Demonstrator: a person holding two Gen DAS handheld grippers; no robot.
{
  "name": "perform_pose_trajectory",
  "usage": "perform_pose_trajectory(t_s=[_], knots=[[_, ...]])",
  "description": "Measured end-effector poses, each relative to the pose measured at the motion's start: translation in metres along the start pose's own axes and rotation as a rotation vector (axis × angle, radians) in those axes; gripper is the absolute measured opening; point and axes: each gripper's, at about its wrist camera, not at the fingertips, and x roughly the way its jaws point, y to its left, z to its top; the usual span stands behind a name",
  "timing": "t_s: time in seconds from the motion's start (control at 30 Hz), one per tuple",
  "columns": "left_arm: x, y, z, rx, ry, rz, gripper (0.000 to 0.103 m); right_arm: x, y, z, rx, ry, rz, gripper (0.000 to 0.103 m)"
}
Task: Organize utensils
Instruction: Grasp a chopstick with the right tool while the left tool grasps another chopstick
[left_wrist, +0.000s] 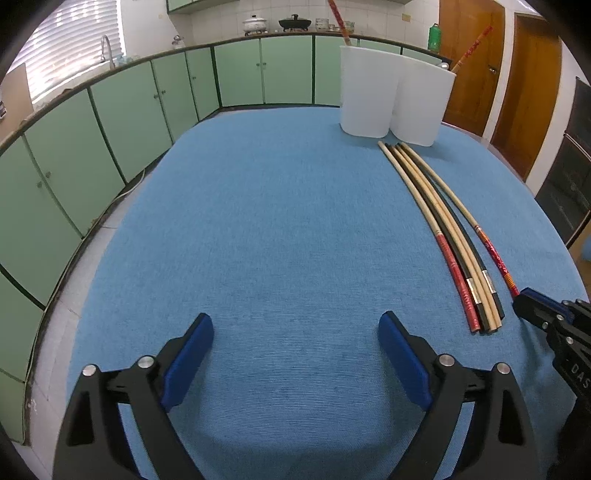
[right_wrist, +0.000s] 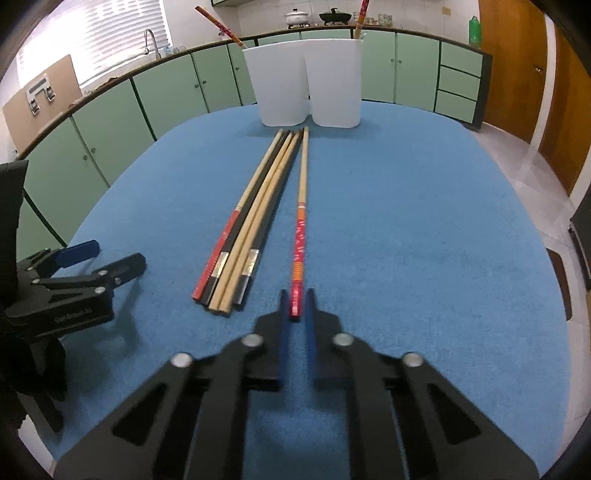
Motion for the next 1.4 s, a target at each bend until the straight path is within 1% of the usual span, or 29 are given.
perform_pose_trajectory(t_s=[0.13,0.23,0.37,0.5,0.67,0.73,0.83,0.9,0.93,1.07,1.23,1.33,1.4], knots=[[-0.001,-0.011,0.0,0.015,0.003,-0.031,0.09,-0.001,-0.003,0.0,0.007,-0.001,0.007,0.005],[-0.002,-0.022,0.001,0.027,0.002,-0.064,0.09,-0.006,-0.01,-0.003,0.021,-0.006,-0.024,0.005],[-0.005,-0.038,0.001,0.05,-0.004,-0.113,0.09,-0.01,-0.03,-0.006,0.061,-0.01,-0.061,0.005],[-0.006,-0.051,0.001,0.065,-0.01,-0.146,0.09,-0.011,-0.041,-0.008,0.079,-0.015,-0.065,0.005],[0.001,-0.061,0.0,0.089,0.001,-0.123,0.09,-0.011,-0.043,-0.01,0.08,-0.018,-0.062,0.005],[0.0,-0.06,-0.001,0.081,-0.002,-0.122,0.091,-0.011,-0.044,-0.01,0.087,-0.019,-0.052,0.005],[0.002,-0.057,-0.002,0.087,0.0,-0.094,0.092,-0.011,-0.044,-0.01,0.089,-0.019,-0.05,0.005],[0.002,-0.053,-0.002,0.079,0.0,-0.095,0.093,-0.011,-0.044,-0.01,0.091,-0.019,-0.048,0.005],[0.002,-0.052,-0.002,0.082,-0.001,-0.078,0.093,-0.011,-0.044,-0.01,0.092,-0.019,-0.048,0.005],[0.001,-0.043,-0.002,0.06,-0.006,-0.055,0.093,-0.012,-0.044,-0.011,0.09,-0.019,-0.049,0.005],[0.001,-0.046,-0.003,0.08,-0.006,-0.058,0.089,-0.012,-0.045,-0.01,0.093,-0.017,-0.043,0.006],[0.001,-0.051,-0.003,0.088,-0.009,-0.071,0.081,-0.012,-0.046,-0.01,0.087,-0.014,-0.032,0.006],[0.0,-0.052,-0.003,0.09,-0.014,-0.075,0.071,-0.012,-0.046,-0.009,0.071,-0.01,-0.03,0.006]])
